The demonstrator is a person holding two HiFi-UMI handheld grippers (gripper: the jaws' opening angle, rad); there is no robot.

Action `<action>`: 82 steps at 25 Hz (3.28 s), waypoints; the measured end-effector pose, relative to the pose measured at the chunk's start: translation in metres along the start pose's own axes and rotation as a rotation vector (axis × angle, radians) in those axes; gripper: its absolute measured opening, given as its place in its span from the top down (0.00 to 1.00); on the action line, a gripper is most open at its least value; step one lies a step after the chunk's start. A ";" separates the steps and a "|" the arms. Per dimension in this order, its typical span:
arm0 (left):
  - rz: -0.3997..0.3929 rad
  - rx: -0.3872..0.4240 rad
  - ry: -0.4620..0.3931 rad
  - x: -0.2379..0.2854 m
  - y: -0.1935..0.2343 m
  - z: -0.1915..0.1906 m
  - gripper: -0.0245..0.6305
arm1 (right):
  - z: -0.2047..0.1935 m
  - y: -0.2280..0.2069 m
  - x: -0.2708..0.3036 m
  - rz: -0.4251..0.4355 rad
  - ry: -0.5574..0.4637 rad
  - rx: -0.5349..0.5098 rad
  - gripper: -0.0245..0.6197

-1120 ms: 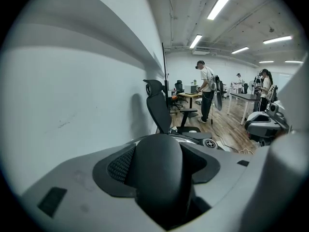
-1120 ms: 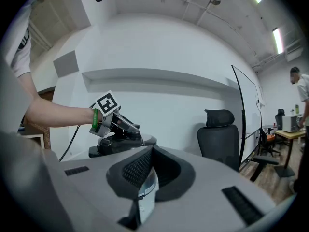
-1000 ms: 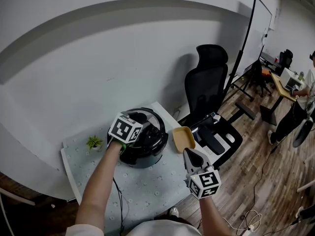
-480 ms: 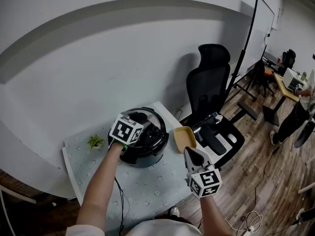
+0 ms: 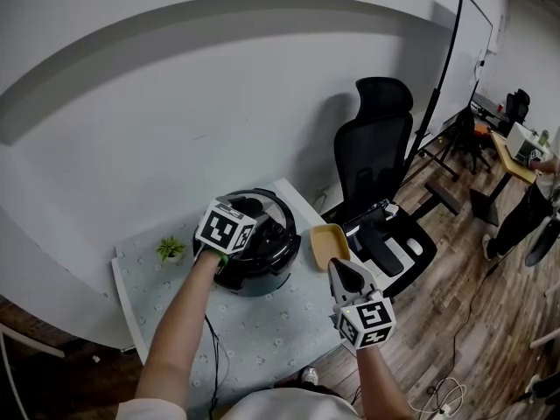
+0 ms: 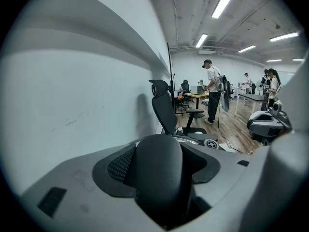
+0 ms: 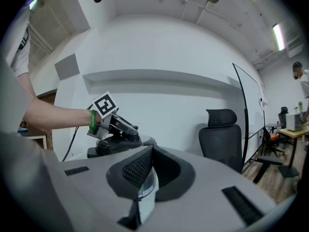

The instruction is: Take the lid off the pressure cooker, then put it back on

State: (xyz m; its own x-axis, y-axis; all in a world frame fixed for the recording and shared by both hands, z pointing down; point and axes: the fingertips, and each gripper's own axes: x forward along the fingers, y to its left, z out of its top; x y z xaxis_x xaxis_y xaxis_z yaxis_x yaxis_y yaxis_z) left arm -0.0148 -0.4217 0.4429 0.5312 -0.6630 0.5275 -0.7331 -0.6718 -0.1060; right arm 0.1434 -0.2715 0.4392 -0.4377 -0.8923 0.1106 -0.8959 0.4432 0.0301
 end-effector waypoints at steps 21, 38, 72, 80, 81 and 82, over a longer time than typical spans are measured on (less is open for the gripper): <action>0.284 -0.200 0.045 -0.002 0.020 -0.002 0.54 | 0.008 -0.011 -0.004 0.080 -0.018 -0.012 0.96; 0.405 -0.227 0.042 -0.007 0.031 -0.003 0.53 | 0.010 -0.012 -0.005 0.183 -0.014 -0.023 0.96; 0.391 -0.143 -0.515 -0.169 -0.056 -0.037 0.49 | 0.064 0.036 0.040 0.216 -0.130 -0.080 0.96; 0.465 -0.188 -0.529 -0.188 -0.052 -0.061 0.86 | 0.056 0.054 0.038 0.235 -0.120 -0.064 0.96; 0.469 -0.198 -0.533 -0.190 -0.051 -0.062 0.89 | 0.055 0.055 0.038 0.235 -0.117 -0.062 0.96; 0.470 -0.206 -0.536 -0.191 -0.051 -0.064 0.92 | 0.054 0.056 0.037 0.235 -0.115 -0.061 0.96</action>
State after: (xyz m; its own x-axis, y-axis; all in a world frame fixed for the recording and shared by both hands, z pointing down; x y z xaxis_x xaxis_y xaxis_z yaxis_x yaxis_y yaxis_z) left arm -0.1062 -0.2399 0.4010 0.2376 -0.9711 -0.0243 -0.9711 -0.2368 -0.0309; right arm 0.0732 -0.2848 0.3911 -0.6423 -0.7664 0.0081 -0.7637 0.6409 0.0775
